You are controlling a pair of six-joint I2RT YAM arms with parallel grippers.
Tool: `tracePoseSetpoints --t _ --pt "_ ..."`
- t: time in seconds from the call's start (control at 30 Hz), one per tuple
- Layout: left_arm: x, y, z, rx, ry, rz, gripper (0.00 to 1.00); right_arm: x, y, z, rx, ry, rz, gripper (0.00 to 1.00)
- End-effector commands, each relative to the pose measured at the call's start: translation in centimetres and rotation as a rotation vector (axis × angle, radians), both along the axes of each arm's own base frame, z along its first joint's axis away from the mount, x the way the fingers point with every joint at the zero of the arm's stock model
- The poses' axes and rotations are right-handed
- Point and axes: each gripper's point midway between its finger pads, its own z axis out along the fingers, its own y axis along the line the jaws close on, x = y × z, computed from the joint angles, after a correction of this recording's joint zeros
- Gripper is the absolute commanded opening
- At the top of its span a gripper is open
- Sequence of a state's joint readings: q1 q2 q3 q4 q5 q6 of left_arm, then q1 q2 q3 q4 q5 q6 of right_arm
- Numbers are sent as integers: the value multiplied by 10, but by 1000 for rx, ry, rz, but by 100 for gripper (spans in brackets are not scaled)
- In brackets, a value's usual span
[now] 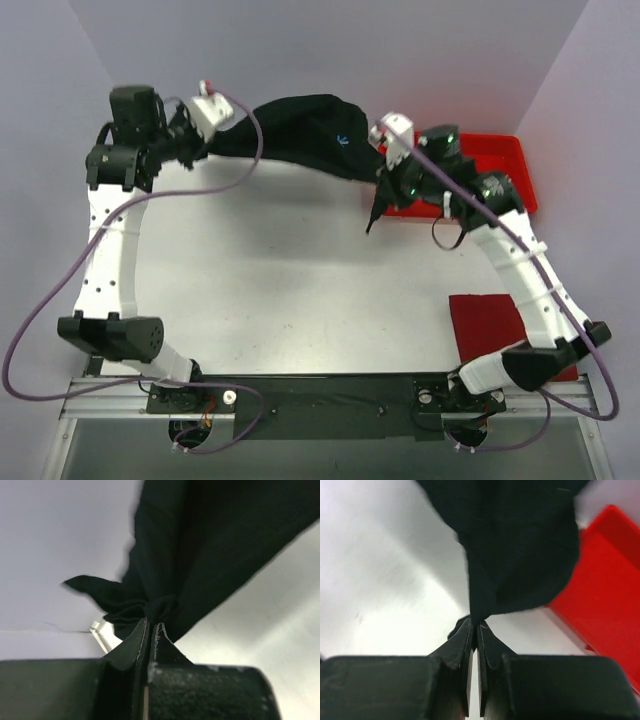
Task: Fold and stack the t-shirts
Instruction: Flatten out the tshirt
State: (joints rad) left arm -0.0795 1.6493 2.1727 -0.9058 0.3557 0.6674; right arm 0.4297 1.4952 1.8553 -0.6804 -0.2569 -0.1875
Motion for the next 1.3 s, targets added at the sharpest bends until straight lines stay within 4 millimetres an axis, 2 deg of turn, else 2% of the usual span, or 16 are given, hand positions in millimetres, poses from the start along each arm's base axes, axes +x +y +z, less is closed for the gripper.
tracePoseSetpoints --t 0.0,0.03,0.07,0.1,0.17,0.23,0.33,0.47,0.53,0.57,0.7,0.77,0.93,1.07,1.17,1.27 --pt "-77 -11 -110 234 196 -391 3 -58 48 -72 -119 57 273 0" --pt "-96 -10 -144 254 268 -463 15 -62 50 -85 -153 66 268 0" --pt "-122 -1 -174 309 326 -532 25 -81 60 -116 -219 111 327 0" --pt "-132 4 -189 331 359 -547 39 -86 60 -130 -288 109 324 0" --pt "-158 22 -220 387 434 -578 50 -120 57 -187 -428 190 397 8" --pt "-183 32 -248 438 513 -614 55 -154 54 -224 -496 266 486 30" --pt "-211 39 -281 465 597 -630 57 -191 44 -251 -543 365 532 42" --pt "-202 43 -300 454 561 -523 56 -195 27 -240 -464 393 376 47" --pt "-187 52 -309 484 525 -436 54 -186 17 -233 -331 449 216 55" --pt "-172 56 -309 504 476 -399 54 -175 2 -234 -235 514 40 57" --pt "-151 78 -335 582 429 -323 53 -161 -41 -255 -94 694 -376 65" --pt "-138 78 -339 605 373 -350 54 -159 -60 -267 -92 714 -516 65" --pt "-130 69 -358 607 367 -456 55 -165 -98 -304 -181 771 -725 65" --pt "-133 69 -383 616 415 -479 54 -175 -104 -331 -217 833 -784 64" --pt "-157 70 -397 643 492 -579 53 -177 -91 -346 -168 891 -776 64" --pt "-174 68 -390 614 547 -637 53 -182 -84 -361 -153 946 -781 63"
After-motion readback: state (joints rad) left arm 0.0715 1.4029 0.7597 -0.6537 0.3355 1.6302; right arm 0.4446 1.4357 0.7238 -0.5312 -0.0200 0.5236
